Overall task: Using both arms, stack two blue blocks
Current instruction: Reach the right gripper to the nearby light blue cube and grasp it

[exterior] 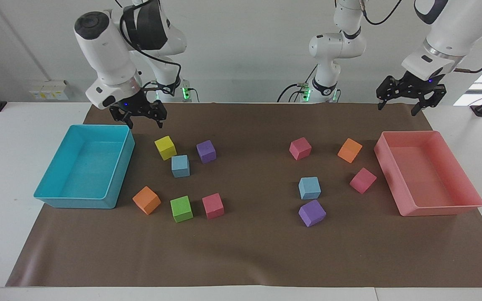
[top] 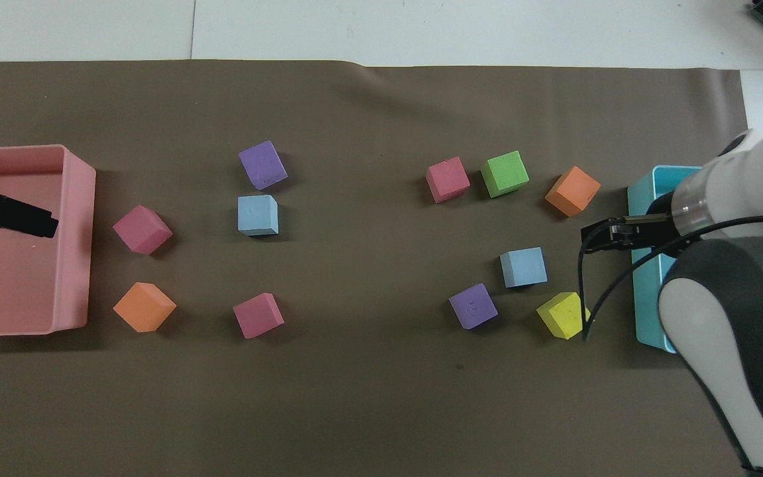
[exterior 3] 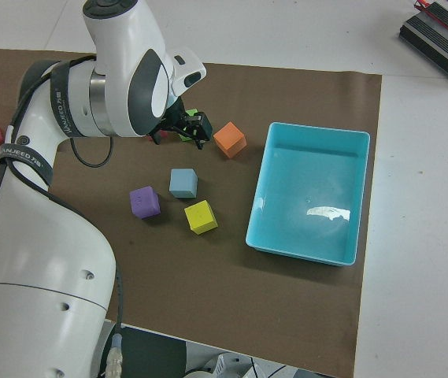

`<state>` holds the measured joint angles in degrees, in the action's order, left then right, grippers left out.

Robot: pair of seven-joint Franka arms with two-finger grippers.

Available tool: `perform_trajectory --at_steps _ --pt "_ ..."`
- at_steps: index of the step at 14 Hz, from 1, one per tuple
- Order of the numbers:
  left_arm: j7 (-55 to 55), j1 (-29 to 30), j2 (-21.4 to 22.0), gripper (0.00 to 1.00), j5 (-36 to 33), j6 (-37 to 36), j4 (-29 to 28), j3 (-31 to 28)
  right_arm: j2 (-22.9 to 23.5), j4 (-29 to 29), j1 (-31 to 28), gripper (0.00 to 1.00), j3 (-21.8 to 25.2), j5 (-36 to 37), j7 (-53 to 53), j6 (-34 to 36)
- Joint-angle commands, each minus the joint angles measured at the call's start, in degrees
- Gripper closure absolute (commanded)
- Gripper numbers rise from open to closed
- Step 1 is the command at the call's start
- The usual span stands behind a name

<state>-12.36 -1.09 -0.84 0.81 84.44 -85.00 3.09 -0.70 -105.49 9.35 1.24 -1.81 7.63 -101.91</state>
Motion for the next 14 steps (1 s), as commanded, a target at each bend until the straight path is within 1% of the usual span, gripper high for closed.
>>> perform_trajectory --at_steps 1,3,6,11,14 --pt "0.06 0.21 -0.13 0.00 0.07 -1.47 1.07 -0.01 1.30 -6.29 1.45 0.00 0.08 -1.09 0.72 -7.57" --pt "-0.03 0.21 -0.13 0.00 0.07 -1.30 0.98 -0.01 2.89 -9.28 2.16 0.00 0.08 -1.18 0.99 -14.16" --pt "-0.03 0.21 -0.13 0.00 0.07 -1.47 0.98 -0.01 5.00 -12.71 2.25 0.00 0.08 -1.18 0.90 -19.88" --pt "-0.03 0.12 -0.04 0.00 0.07 -1.56 0.89 -0.01 7.90 -16.41 3.13 0.00 0.08 -2.14 1.07 -26.30" --pt "-0.03 0.21 -0.04 0.00 0.07 -1.56 0.89 -0.01 9.75 -17.11 3.83 0.00 0.08 -5.56 0.20 -29.21"
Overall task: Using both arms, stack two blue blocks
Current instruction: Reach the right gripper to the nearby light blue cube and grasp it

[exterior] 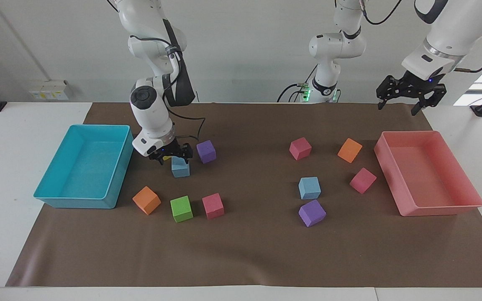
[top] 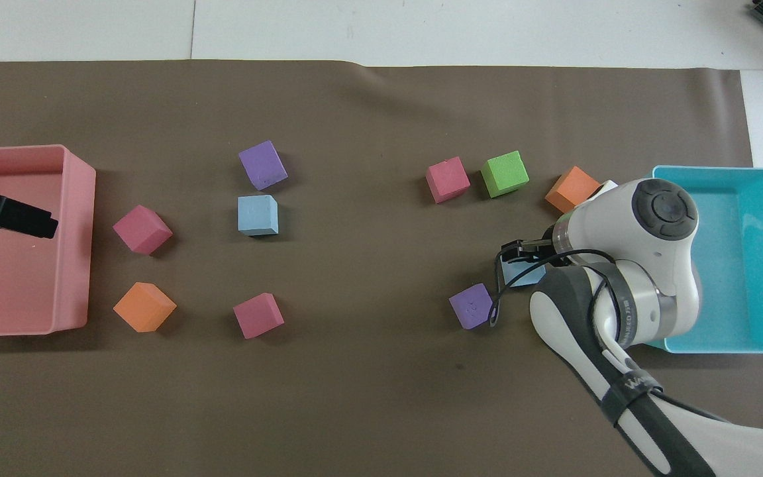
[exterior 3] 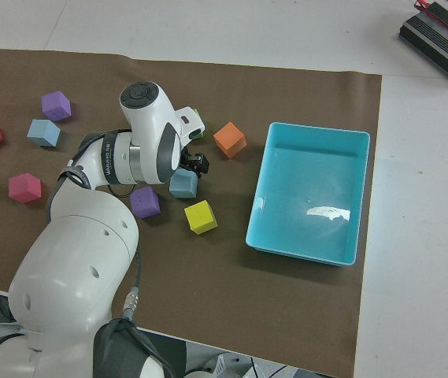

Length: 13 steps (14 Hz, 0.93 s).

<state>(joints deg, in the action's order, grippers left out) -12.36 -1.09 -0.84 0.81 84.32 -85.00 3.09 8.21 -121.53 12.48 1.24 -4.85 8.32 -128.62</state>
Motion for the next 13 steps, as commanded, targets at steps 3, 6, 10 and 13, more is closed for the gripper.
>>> perform_trajectory --at_steps 3,6,10,13 --pt "-0.03 0.12 0.05 0.00 0.07 -1.44 0.80 -0.01 2.60 -3.27 1.23 0.00 -0.01 -2.62 -1.81 -8.03" --pt "-0.03 0.03 0.05 0.00 0.07 -1.44 0.72 -0.01 2.69 -4.06 1.06 0.00 0.08 -2.62 -5.67 -8.49" --pt "-0.12 0.12 0.05 0.00 0.07 -1.27 0.71 -0.01 2.07 -5.65 1.05 0.00 0.08 -2.62 -6.03 -8.84" --pt "-0.12 -0.05 0.05 0.00 0.07 -1.27 0.71 -0.01 2.34 -5.65 0.88 0.00 0.08 -2.62 -6.12 -8.66"
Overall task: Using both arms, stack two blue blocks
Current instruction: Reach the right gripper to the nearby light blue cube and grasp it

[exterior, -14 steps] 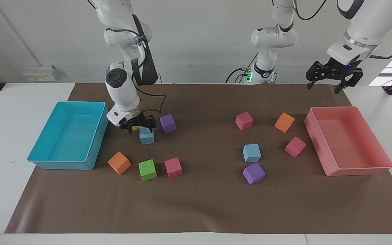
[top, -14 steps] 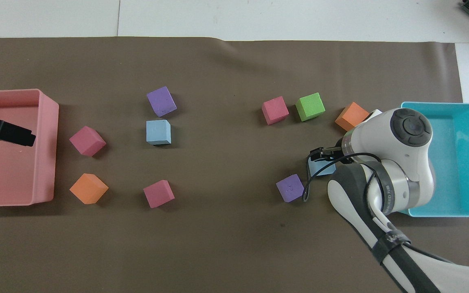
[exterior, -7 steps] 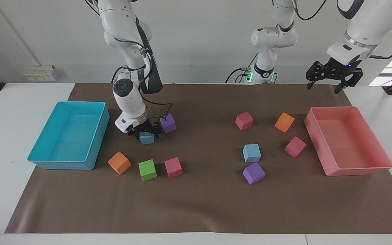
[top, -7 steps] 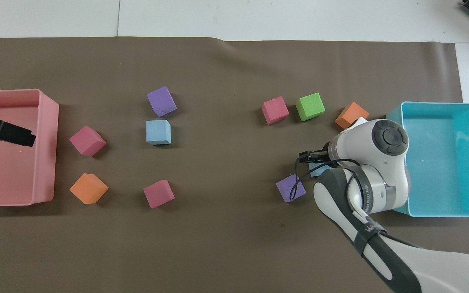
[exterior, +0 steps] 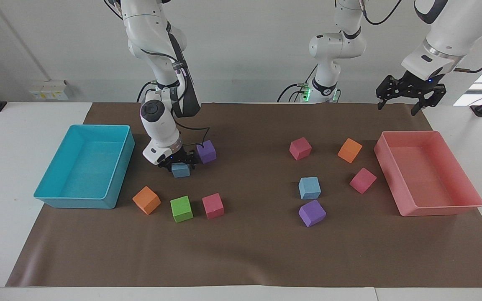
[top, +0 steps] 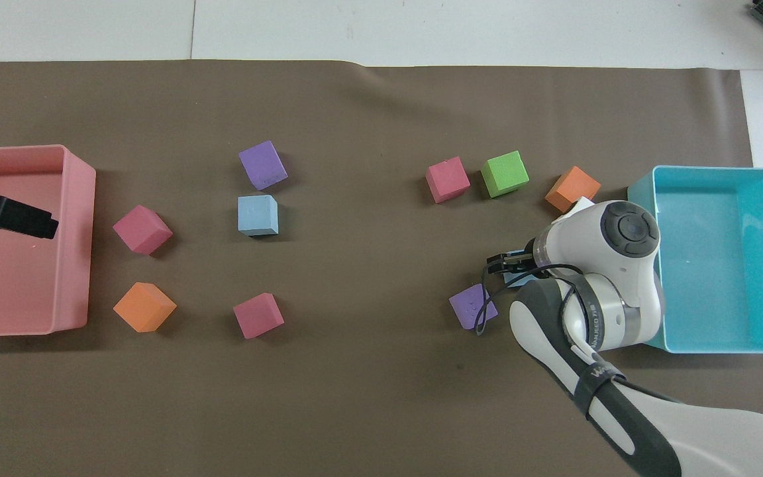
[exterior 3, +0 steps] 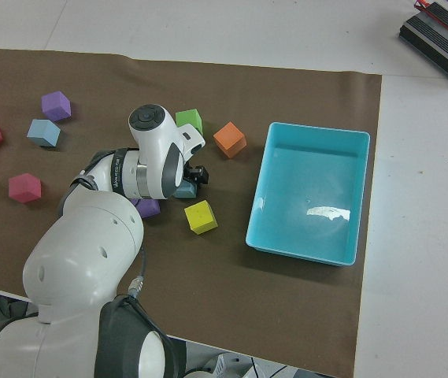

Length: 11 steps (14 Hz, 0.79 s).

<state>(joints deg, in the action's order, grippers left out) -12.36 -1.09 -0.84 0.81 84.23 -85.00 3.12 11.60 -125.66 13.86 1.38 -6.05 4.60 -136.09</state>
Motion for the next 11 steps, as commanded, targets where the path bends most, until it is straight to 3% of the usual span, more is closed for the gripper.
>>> perform_trajectory --at_steps 1,2,6,11 --pt "-0.12 0.03 0.05 0.00 0.07 -1.08 0.71 -0.05 -0.79 -0.99 -1.02 0.36 -0.07 -1.42 -3.01 -0.84" --pt "-0.12 0.12 0.05 0.00 0.07 -1.00 0.71 -0.05 -0.70 -0.64 -1.03 0.99 0.02 -1.42 -4.67 -0.40" --pt "-0.03 -0.58 0.66 0.00 0.07 -1.26 0.01 0.21 -0.70 1.72 -1.03 1.00 0.02 -1.34 -5.39 2.75" --pt "-0.03 -0.49 0.75 0.00 0.07 -1.43 -0.08 0.30 -1.31 11.56 -1.03 1.00 0.29 -1.34 -4.87 14.43"
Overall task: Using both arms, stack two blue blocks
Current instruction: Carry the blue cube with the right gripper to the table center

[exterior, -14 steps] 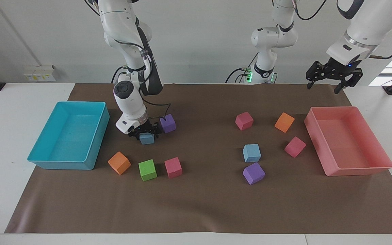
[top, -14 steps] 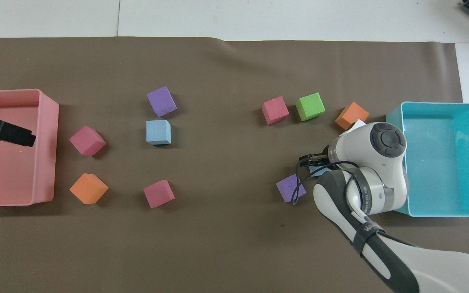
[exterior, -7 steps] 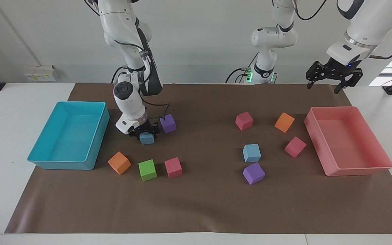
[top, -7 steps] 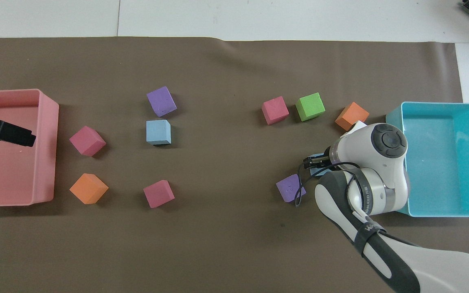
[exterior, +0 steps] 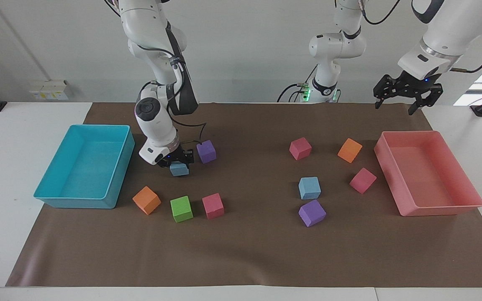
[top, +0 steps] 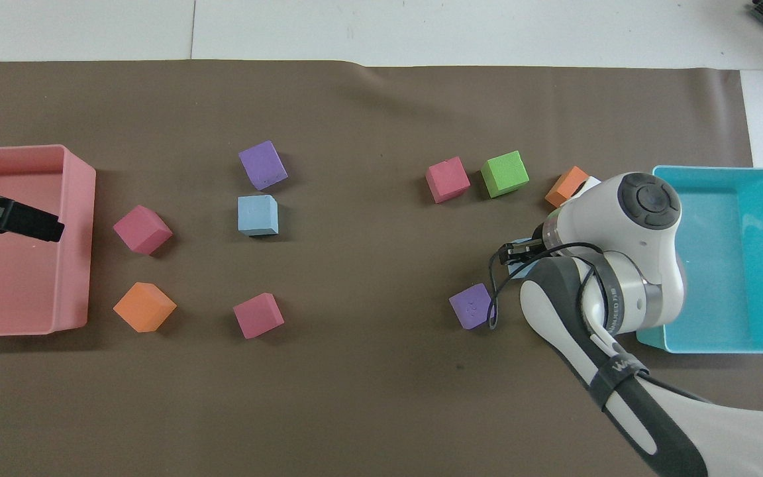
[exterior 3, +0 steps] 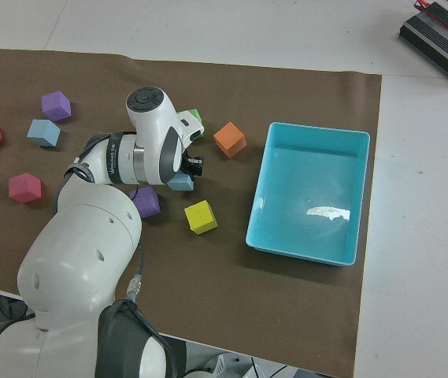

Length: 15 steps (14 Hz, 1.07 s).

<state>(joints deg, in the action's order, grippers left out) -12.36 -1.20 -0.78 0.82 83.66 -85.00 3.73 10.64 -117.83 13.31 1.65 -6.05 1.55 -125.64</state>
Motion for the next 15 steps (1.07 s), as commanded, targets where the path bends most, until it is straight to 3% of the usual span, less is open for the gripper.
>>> perform_trajectory --at_steps 1,7,12,15 --pt "0.06 -0.38 0.69 0.00 0.06 -0.87 -0.08 -0.31 -0.36 5.67 -0.47 1.00 -0.06 -1.24 -1.64 5.48" --pt "0.23 -0.38 0.69 0.00 0.06 -0.87 -0.07 -0.31 1.83 14.20 3.91 1.00 -0.42 -0.19 6.34 8.57" --pt "0.23 -0.38 0.69 0.00 0.06 -0.87 -0.07 -0.31 12.36 25.34 13.92 1.00 -0.33 3.23 20.38 8.48" --pt "0.15 -0.29 0.69 0.00 0.06 -0.87 -0.07 -0.31 16.42 27.04 18.67 1.00 -0.33 4.65 28.92 6.99"
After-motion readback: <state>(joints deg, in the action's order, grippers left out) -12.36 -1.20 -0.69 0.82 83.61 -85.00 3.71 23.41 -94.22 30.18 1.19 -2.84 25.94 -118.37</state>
